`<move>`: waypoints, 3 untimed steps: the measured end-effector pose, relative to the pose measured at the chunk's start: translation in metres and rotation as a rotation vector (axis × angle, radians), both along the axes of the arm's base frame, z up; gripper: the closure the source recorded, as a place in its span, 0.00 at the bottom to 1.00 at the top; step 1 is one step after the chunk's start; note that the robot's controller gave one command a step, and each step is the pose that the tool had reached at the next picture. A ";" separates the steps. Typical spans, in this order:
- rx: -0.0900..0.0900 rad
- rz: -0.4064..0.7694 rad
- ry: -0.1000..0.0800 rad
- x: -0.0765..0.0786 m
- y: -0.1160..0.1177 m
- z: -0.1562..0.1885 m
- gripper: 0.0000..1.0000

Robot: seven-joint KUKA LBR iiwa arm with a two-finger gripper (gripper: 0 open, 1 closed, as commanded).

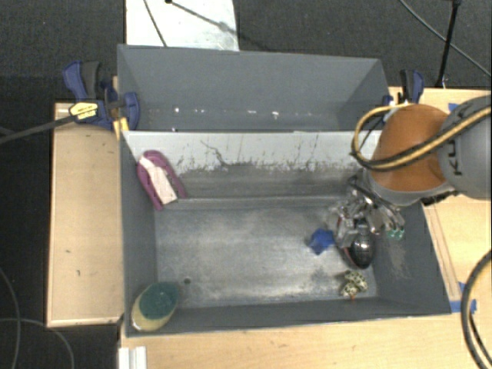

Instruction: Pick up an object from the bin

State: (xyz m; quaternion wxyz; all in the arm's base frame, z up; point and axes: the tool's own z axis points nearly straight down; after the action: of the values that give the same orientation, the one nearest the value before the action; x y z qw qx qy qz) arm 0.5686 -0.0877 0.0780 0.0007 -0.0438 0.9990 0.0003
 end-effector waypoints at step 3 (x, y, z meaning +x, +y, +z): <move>0.000 0.447 0.000 -0.047 0.035 0.055 0.00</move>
Offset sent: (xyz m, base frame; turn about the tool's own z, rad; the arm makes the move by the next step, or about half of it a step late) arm -0.0063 0.0188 0.1449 -0.0036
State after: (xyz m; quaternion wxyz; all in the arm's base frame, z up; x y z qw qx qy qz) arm 0.5217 -0.0530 0.1334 0.0005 -0.2643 0.9644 0.0004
